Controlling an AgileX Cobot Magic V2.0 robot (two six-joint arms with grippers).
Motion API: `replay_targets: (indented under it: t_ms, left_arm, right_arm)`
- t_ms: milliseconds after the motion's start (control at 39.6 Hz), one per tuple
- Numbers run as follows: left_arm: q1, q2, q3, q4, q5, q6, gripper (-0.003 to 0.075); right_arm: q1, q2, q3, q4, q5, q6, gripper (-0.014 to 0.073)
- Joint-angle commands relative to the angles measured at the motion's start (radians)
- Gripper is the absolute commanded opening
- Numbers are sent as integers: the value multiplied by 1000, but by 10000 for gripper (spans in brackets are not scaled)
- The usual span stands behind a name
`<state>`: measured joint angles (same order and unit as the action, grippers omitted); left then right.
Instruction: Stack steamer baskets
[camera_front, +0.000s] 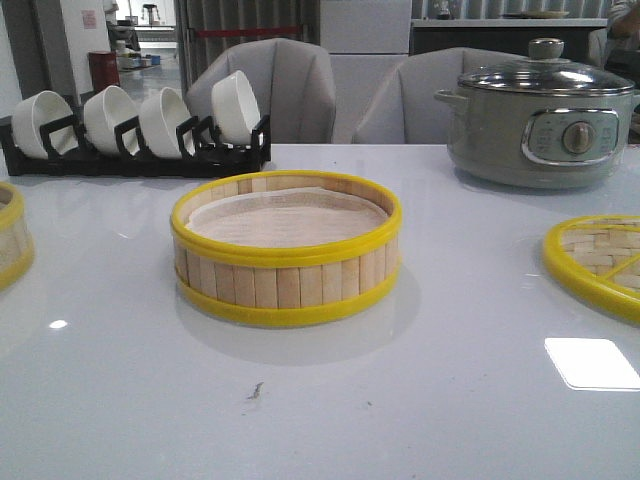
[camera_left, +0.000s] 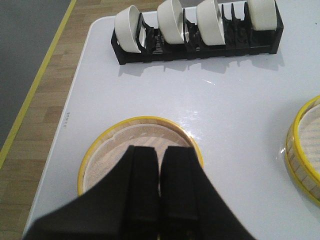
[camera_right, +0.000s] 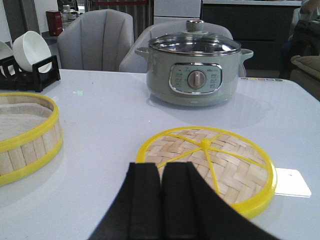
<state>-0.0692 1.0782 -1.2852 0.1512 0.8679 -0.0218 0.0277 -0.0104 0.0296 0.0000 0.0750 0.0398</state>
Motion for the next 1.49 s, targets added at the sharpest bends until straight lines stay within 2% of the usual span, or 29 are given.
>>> replay_targets:
  t_ms: [0,202,253,404,505,606,758,884,1011,1112,1465]
  left_arm:
    - [-1,-14,-38,6,-76,3,83]
    - [-1,-14,-38,4,-76,3,83]
    - [-1,-14,-38,2,-74,3,83]
    - [-1,-14,-38,2,-74,3,83]
    - [-1,-14,-38,2,-59,3,83]
    - [-1,-14,-38,-8,-51,3,83]
    - [-1,-14,-38,-10,-45,3,83]
    - [-1,-14,-38,-13,-40,3,83]
    - [-1,-14,-38,-17,-42,3,83]
    - [-1,-14,-38,-20,-33,3,83]
    - [-1,-14,-31,-23,-23,3,83]
  right_arm:
    - [-8,-21,-14,-11,-108,-8,48]
    - [-8,-21,-17,-11,-201,-7,48]
    - [0,-21,-36,-11,-197,29,48]
    - [30,20,-204,-13,32,55,48]
    - [32,146,-378,-72,168,49,48]
    - [32,333,-539,-132,181,49,48]
    - [32,628,-778,-139,238,49,48]
    - [32,770,-904,-139,285,49,48]
    - [32,853,-949,-116,275,62,48]
    - [32,885,-949,-40,268,72,48]
    - [32,906,-949,-37,241,72,48]
